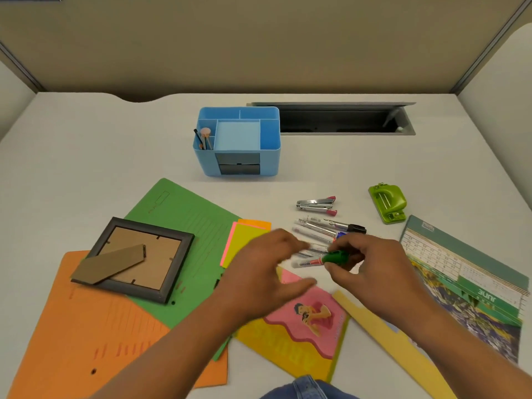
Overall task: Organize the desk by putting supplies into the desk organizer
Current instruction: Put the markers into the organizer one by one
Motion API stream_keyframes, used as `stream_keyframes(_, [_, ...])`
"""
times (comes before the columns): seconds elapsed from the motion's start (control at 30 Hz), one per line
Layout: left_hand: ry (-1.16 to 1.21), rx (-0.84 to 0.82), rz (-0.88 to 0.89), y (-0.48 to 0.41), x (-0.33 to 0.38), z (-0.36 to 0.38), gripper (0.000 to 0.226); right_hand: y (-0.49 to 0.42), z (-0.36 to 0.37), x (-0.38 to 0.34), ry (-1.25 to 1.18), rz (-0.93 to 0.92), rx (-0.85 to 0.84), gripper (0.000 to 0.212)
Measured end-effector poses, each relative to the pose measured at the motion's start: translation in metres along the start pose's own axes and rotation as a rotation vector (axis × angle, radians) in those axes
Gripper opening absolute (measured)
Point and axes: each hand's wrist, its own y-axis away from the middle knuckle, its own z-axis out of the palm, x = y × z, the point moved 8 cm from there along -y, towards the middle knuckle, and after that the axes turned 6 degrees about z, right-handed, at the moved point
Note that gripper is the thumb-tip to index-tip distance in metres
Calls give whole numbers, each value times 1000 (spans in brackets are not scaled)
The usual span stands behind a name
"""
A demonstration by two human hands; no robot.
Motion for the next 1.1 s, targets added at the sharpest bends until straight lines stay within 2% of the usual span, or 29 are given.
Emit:
stream_keyframes(0.07, [-45, -48, 12, -5, 12, 4, 44, -3, -3, -17, -108, -18, 27, 21])
stream_keyframes(0.2, [-125, 93, 19, -20, 8, -16, 23, -12, 1, -37, -299, -17, 33, 19])
stream_keyframes(0.33, [-124, 121, 4, -37, -1, -38, 20, -21, 5, -45, -426, -14, 0, 22])
stream_keyframes(0.4, [-137, 191, -37, -49, -13, -58, 17, -28, 2, -40, -499, 8, 12, 23])
stream_keyframes(0.53, [-136, 349, -179, -86, -42, -109, 31, -36, 4, -20, -467, 74, 20, 12])
stream_keyframes(0.63, [-171, 394, -202, -116, -63, -135, 28, -39, 15, -2, -424, 144, -30, 9])
stream_keyframes(0.8, [-244, 335, -259, -155, -101, -140, 23, -38, 27, 12, -403, 196, -78, 11])
stream_keyframes(0.9, [-256, 219, -300, -167, -120, -120, 24, -38, 32, 18, -419, 225, -101, 11])
stream_keyframes(1.03, [-152, 123, -375, -171, -144, -90, 24, -40, 39, 26, -448, 269, -166, 9])
stream_keyframes(1.1, [-217, 40, -395, -172, -153, -80, 22, -42, 41, 28, -458, 275, -175, 9])
